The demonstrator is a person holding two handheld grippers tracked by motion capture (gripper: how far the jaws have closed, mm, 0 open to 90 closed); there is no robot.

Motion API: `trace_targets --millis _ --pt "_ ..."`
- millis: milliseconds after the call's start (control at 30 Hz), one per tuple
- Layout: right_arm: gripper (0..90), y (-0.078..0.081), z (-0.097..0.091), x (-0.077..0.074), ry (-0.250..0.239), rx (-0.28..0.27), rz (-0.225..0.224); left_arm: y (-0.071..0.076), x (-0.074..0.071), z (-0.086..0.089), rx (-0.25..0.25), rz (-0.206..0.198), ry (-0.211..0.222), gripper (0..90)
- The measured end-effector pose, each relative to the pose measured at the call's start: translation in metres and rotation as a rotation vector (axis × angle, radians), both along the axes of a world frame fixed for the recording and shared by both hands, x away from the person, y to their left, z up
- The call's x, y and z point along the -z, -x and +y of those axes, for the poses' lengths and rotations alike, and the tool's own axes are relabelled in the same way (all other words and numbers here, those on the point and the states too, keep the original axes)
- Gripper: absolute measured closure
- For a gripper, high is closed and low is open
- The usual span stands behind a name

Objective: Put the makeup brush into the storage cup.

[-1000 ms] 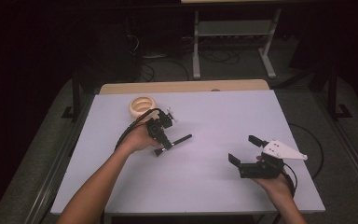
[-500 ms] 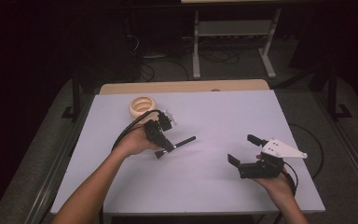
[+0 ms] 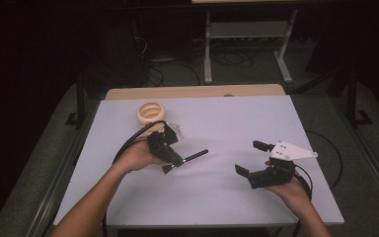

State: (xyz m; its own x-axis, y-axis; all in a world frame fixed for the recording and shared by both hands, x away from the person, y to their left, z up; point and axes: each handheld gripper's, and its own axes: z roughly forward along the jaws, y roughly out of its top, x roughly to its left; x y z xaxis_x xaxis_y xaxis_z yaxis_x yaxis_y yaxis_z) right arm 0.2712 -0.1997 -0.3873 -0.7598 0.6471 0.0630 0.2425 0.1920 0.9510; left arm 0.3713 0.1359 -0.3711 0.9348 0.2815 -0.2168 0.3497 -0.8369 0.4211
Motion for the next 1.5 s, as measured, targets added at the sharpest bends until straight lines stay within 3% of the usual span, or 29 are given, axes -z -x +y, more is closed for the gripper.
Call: trace_targets --millis 333,500,700,1067,1300,1500 --pt "0.0 -0.008 0.005 -0.013 0.016 -0.098 -0.004 0.011 -0.015 -0.002 0.051 -0.018 0.037 78.4" --pt "0.0 -0.011 0.01 -0.016 0.047 -0.177 0.014 0.017 -0.017 -0.006 0.083 -0.022 0.034 78.4" --pt "0.0 -0.016 0.016 -0.017 0.079 -0.227 0.022 0.023 -0.017 -0.009 0.112 -0.041 0.031 78.4" --pt "0.0 -0.026 0.033 -0.017 0.149 -0.344 0.071 0.035 -0.011 -0.019 0.173 -0.03 0.019 78.4" --pt "0.0 -0.03 0.046 -0.015 0.205 -0.418 0.118 0.039 -0.008 -0.024 0.181 -0.02 0.015 78.4" --pt "6.5 -0.035 0.055 -0.007 0.252 -0.492 0.151 0.041 -0.007 -0.027 0.185 -0.01 0.017 78.4"
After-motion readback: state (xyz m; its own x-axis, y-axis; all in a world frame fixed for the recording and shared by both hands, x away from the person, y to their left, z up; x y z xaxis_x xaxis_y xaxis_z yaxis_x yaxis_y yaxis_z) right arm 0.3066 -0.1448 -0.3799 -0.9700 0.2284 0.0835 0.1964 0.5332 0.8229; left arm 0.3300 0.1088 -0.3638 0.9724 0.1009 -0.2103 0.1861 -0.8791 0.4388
